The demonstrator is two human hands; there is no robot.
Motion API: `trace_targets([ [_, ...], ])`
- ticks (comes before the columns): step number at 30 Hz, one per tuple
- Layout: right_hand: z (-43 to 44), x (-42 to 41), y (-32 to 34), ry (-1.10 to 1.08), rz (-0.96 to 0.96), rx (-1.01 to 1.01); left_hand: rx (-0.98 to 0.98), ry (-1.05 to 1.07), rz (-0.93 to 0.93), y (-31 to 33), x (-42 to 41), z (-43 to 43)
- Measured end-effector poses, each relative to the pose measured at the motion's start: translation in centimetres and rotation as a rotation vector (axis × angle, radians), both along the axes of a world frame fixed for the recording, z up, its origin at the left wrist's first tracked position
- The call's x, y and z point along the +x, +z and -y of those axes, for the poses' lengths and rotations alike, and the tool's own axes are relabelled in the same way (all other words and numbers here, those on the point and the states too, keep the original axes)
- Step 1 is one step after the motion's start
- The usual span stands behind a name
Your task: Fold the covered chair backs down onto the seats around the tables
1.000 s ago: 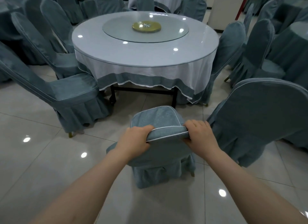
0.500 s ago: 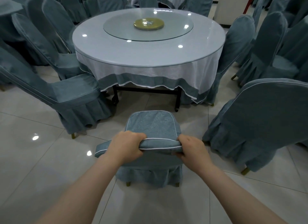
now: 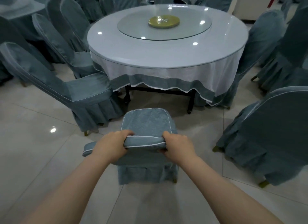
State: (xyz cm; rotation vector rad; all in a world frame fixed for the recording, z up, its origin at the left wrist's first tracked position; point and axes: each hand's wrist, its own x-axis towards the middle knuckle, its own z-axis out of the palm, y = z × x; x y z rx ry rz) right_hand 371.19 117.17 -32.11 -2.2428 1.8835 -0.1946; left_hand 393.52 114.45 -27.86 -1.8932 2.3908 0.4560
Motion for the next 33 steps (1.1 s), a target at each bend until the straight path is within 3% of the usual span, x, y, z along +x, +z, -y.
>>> trace_targets([
  [3, 1.5, 1.6, 0.0, -0.003, -0.01, 0.034, -0.097, 0.117, 0.117, -0.4, 0.6, 1.2],
  [9, 5.2, 4.1, 0.6, -0.065, 0.034, 0.059, -0.144, 0.184, 0.024, -0.4, 2.1, 5.2],
  [23, 15.4, 5.3, 0.8, -0.232, -0.042, 0.179, -0.082, 0.062, -0.079, -0.4, 3.0, 16.2],
  [33, 15.9, 7.2, 1.6, -0.297, -0.102, 0.202, 0.096, -0.084, -0.069, 0.9, 5.1, 17.9],
])
